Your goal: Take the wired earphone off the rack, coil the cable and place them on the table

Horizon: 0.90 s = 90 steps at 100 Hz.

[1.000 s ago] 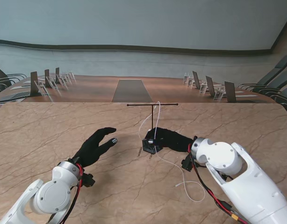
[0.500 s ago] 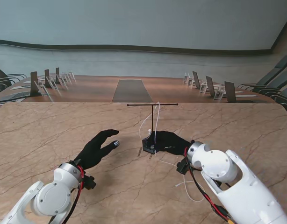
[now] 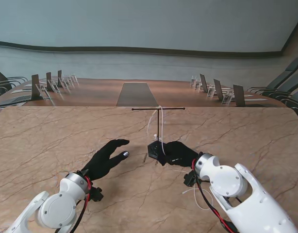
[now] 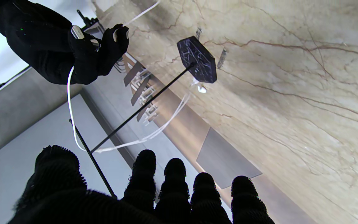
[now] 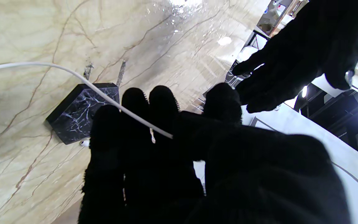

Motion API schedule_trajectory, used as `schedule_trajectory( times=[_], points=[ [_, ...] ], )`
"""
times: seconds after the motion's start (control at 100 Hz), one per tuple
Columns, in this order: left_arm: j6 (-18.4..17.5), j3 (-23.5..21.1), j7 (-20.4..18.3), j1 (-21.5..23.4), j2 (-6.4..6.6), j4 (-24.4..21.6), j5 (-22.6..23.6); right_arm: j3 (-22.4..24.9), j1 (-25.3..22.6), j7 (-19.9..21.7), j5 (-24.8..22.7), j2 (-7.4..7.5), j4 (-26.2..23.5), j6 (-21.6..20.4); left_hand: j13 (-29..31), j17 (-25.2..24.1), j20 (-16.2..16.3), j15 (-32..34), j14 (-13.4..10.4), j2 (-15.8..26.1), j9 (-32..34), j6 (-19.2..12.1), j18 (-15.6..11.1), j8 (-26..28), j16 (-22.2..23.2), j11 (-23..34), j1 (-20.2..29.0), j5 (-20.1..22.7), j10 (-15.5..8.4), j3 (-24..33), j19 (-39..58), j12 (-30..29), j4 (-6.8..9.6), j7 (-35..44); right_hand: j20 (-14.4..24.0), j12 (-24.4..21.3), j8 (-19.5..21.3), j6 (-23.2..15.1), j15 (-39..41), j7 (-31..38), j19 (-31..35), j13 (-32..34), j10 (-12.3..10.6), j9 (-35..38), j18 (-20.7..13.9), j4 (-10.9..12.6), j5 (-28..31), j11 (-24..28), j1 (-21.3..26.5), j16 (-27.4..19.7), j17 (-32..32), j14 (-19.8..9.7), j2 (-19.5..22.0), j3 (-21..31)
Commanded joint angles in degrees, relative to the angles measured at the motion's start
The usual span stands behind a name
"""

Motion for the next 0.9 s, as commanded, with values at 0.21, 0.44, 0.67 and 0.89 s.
schedule_trajectory(
  times=[0.21,0.44,0.67,0.89],
  points=[
    [0.0,2.0,-0.9,-0.4,-0.04,-0.5,-0.5,0.0,-1.3,4.4,-0.5,1.11,-2.4,0.7,0.8,-0.5,1.9,1.8,1.1,2.8,3.0,-1.7,-0.7,0.7,1.9,-0.1,-1.2,-0.6,1.2,0.0,1.0,2.5,1.60,-1.2,2.8,5.8,8.9,-4.0,12.5,8.5,10.5,3.7,5.8,0.5,2.5,-3.8,2.3,12.3,3.8,3.4,0.6,3.3,-4.2,4.4],
    [0.5,3.3,-0.6,-1.4,-0.15,0.0,-0.6,0.1,-1.7,7.2,-0.9,1.85,-3.4,1.4,2.4,-0.8,4.8,2.9,2.5,4.3,4.5,-2.0,-0.6,1.9,4.0,1.1,0.0,-0.2,2.3,-0.3,2.1,5.7,1.25,0.0,4.3,8.5,11.7,-4.9,17.5,10.2,14.2,4.3,7.4,0.8,3.2,-3.6,2.9,16.5,4.1,3.8,0.4,4.8,-4.9,5.4],
    [1.0,5.3,-0.2,-3.3,-0.32,0.8,-1.0,0.0,-2.4,9.5,-1.8,2.48,-4.3,2.2,3.4,-1.1,8.5,5.4,3.5,6.5,5.0,-2.4,-1.2,4.5,8.5,4.1,1.9,0.7,2.8,-0.7,3.2,10.9,0.62,2.1,4.5,9.0,12.2,-5.2,18.6,10.4,15.4,4.5,7.9,1.1,3.2,-3.3,2.7,17.1,4.0,3.6,0.3,5.3,-5.3,6.0],
    [1.6,8.0,0.2,-5.9,-0.61,1.9,-2.0,-0.3,-3.4,10.6,-2.9,2.86,-4.9,3.1,2.6,-0.7,24.1,13.4,5.6,8.1,3.6,-1.7,-2.5,6.5,20.4,9.0,2.8,-0.5,3.9,-1.1,13.5,19.1,0.11,3.2,4.4,9.1,12.3,-5.5,19.2,10.3,16.0,4.5,8.0,1.1,3.1,-3.1,2.0,17.2,3.9,3.3,0.1,5.4,-5.4,6.1]
  ],
)
